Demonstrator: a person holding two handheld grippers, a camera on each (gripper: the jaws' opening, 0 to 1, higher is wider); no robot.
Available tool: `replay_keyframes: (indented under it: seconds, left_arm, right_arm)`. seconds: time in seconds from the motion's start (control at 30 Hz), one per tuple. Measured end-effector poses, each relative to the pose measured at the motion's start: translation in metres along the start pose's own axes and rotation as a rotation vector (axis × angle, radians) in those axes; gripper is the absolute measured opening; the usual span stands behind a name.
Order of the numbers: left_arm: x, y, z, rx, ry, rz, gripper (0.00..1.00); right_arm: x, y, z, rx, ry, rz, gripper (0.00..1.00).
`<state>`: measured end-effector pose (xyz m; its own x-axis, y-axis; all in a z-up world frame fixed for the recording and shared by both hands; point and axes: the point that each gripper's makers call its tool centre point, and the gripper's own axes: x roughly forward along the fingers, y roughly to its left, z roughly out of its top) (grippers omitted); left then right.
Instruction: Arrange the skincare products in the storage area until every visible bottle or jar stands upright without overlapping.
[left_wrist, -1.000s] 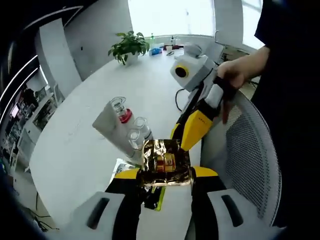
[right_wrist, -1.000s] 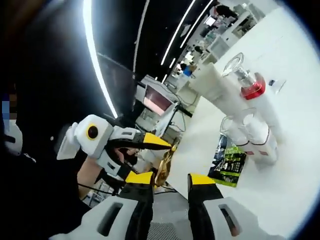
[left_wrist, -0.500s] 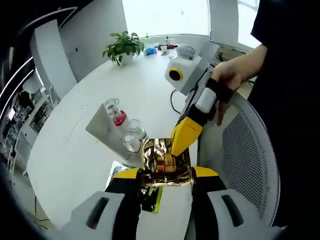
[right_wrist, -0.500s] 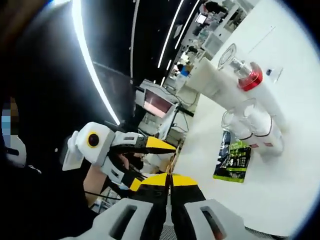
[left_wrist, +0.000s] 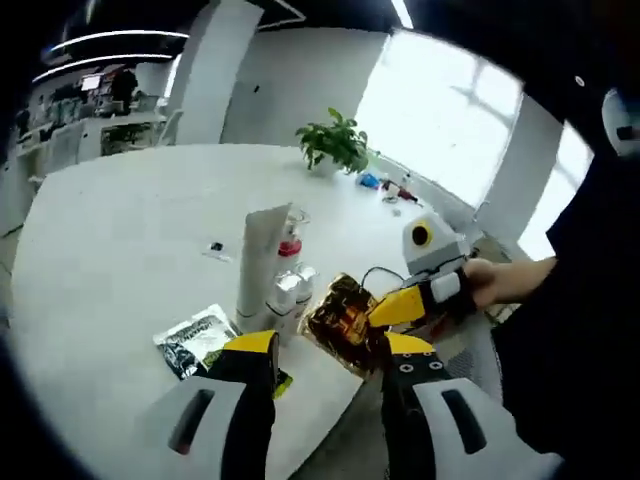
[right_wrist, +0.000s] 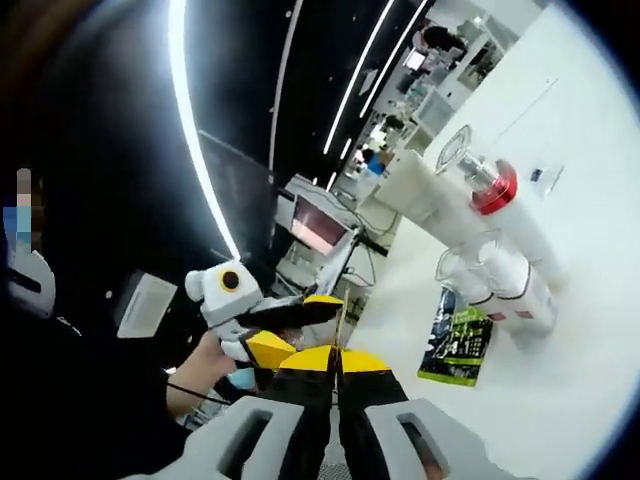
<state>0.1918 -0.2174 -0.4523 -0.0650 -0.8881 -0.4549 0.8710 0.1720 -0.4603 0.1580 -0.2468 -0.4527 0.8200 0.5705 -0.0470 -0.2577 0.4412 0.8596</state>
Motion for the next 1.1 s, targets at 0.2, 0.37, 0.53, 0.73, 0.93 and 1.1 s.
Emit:
replay_keyframes:
  seconds: [0.2, 0.37, 0.53, 0.73, 0.93, 1.1]
  left_arm:
    - [0.003, 0.0, -0.02, -0.105, -0.005, 0.022, 0.16]
    - [0.005, -0.002, -0.02, -0.168, -0.044, 0.018, 0.07]
    - [0.006, 0.004, -0.02, -0.187, -0.057, 0.04, 0.03]
    - [0.004, 0.011, -0.02, -0.219, -0.062, 0.046, 0.02]
    - [-0.001, 0.015, -0.02, -0.258, -0.084, 0.053, 0.02]
    - [-0.005, 0.023, -0.027, -0.297, -0.094, 0.07, 0.02]
  right_arm:
    - [0.004, 0.001, 0.002, 0.019, -0.035, 0.005, 0.0]
    - [0.006, -0.003, 0.0, 0.018, -0.036, -0.019, 0.0]
    - [0.006, -0.006, 0.0, 0.002, -0.041, -0.045, 0.0]
    - [0.01, -0.005, -0.005, -0.078, -0.028, -0.037, 0.0]
    - [0.012, -0.003, -0.005, -0.164, -0.006, -0.036, 0.07]
    - [0.01, -0.007, -0.01, -0.298, 0.042, -0.063, 0.23]
